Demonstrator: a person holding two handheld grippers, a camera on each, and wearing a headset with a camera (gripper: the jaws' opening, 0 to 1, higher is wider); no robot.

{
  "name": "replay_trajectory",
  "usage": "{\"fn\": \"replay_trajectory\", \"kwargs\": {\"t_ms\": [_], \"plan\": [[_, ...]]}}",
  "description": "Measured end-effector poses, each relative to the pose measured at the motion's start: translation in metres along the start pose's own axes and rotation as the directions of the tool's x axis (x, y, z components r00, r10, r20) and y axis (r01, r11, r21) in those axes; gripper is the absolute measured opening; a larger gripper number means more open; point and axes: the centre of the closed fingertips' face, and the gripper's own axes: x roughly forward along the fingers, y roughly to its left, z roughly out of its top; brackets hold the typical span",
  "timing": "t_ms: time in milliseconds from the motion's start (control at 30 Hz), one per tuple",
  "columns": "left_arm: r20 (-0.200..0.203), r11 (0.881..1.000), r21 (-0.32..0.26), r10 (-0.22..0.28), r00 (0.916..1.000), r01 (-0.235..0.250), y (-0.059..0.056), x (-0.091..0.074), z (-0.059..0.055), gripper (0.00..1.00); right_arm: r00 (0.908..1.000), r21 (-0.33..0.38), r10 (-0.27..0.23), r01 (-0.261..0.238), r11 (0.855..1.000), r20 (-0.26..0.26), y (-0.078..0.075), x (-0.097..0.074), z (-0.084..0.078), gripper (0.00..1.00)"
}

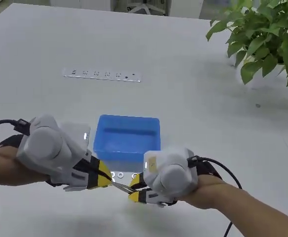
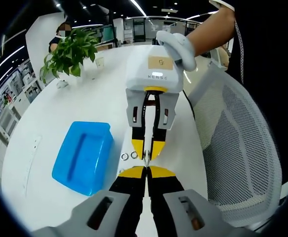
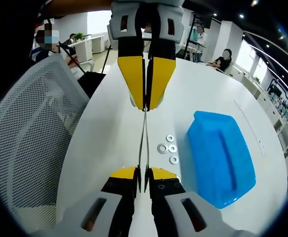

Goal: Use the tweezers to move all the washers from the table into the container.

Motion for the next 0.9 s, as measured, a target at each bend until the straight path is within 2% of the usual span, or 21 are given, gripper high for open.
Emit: {"fn": "replay_trajectory", "kwargs": {"t_ms": [267, 433, 733, 900], "plan": [[0.031, 1.000, 0.028, 0.003, 0.9995, -0.004, -0.001, -0.003, 0.017, 0.05, 0.9991, 0.022, -0.011, 0.010, 1.000, 0.040, 0.001, 0.001, 0.011, 0.11], [0.048, 0.999, 0.037, -0.005, 0.9988, 0.004, -0.003, 0.001, 0.026, 0.05, 0.9981, 0.034, -0.007, 0.005, 0.999, 0.061, 0.005, 0.002, 0.015, 0.11], [0.042, 0.997, 0.065, -0.036, 0.9985, 0.033, -0.011, 0.015, 0.029, 0.06, 0.9988, 0.035, 0.005, -0.007, 0.999, 0.049, 0.013, 0.005, 0.007, 0.11], [0.049, 0.997, 0.072, -0.037, 0.9981, 0.033, -0.011, 0.018, 0.028, 0.07, 0.9985, 0.043, 0.004, -0.007, 0.999, 0.055, 0.014, 0.005, 0.005, 0.11]]}}
